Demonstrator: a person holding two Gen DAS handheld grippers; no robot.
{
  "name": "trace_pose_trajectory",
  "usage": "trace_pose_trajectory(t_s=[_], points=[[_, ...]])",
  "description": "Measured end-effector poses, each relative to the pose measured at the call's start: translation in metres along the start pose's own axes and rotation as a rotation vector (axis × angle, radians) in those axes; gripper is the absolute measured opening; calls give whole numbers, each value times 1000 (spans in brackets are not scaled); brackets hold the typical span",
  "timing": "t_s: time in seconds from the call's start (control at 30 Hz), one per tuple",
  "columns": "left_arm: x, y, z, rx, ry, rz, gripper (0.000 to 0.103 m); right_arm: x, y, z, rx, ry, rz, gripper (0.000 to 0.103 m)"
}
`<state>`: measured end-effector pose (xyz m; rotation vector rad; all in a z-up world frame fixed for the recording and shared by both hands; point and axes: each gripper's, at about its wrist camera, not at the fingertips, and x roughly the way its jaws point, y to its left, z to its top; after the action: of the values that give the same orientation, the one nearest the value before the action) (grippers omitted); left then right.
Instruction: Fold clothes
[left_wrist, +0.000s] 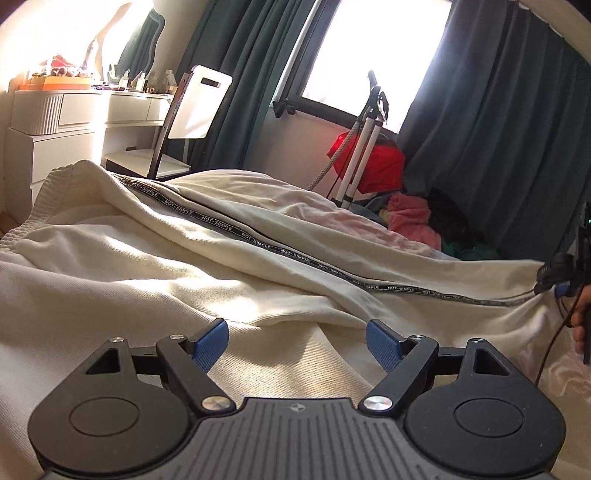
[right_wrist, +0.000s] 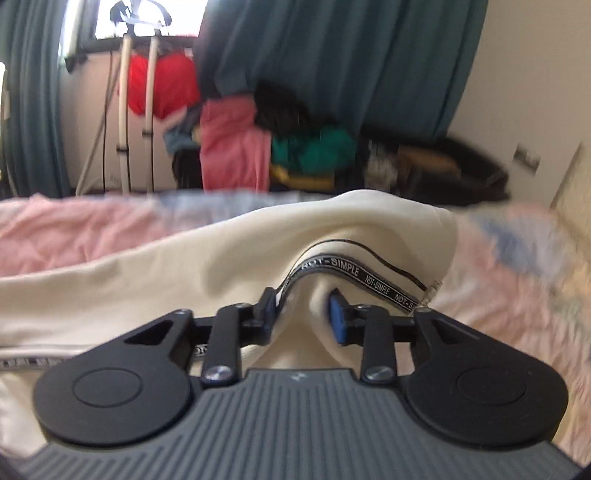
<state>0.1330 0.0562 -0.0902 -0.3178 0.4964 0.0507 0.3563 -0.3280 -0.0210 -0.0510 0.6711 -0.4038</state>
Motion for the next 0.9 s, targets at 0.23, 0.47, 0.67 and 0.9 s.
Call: trace_pose_trajectory(t_s=[0.23, 0.47, 0.67, 0.9], points=[[12, -6, -9, 42, 28, 0, 83, -17, -46, -53, 102, -149, 149, 76], [20, -12, -17, 72, 52, 8, 83, 9, -114, -117, 779, 84, 520, 81], [23, -15, -21, 73, 62, 19, 84, 71, -114, -130, 1035, 104, 605, 80], [36, -19, -25, 81, 78, 20, 85, 111, -141, -96, 1213, -61, 425, 79]])
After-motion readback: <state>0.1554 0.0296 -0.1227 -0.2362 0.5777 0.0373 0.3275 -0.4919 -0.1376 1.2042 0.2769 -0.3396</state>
